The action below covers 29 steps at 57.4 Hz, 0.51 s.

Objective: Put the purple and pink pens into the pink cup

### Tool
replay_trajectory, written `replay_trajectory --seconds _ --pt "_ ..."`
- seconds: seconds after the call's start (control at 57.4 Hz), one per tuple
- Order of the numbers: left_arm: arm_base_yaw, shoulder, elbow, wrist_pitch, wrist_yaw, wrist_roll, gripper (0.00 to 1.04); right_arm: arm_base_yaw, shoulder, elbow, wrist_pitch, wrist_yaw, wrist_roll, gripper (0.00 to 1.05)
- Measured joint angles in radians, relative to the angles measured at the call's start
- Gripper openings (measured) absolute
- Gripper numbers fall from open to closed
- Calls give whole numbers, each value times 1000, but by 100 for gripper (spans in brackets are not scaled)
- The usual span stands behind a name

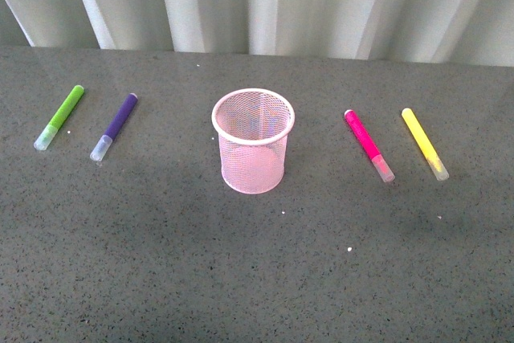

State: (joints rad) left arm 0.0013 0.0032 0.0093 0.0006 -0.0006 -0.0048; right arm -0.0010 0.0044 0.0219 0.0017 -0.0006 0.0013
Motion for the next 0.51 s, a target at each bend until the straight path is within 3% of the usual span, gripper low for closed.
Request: replay_trajectory --seconds 0.506 --pt "0 0 0 0 0 0 98 0 0 0 0 0 0 98"
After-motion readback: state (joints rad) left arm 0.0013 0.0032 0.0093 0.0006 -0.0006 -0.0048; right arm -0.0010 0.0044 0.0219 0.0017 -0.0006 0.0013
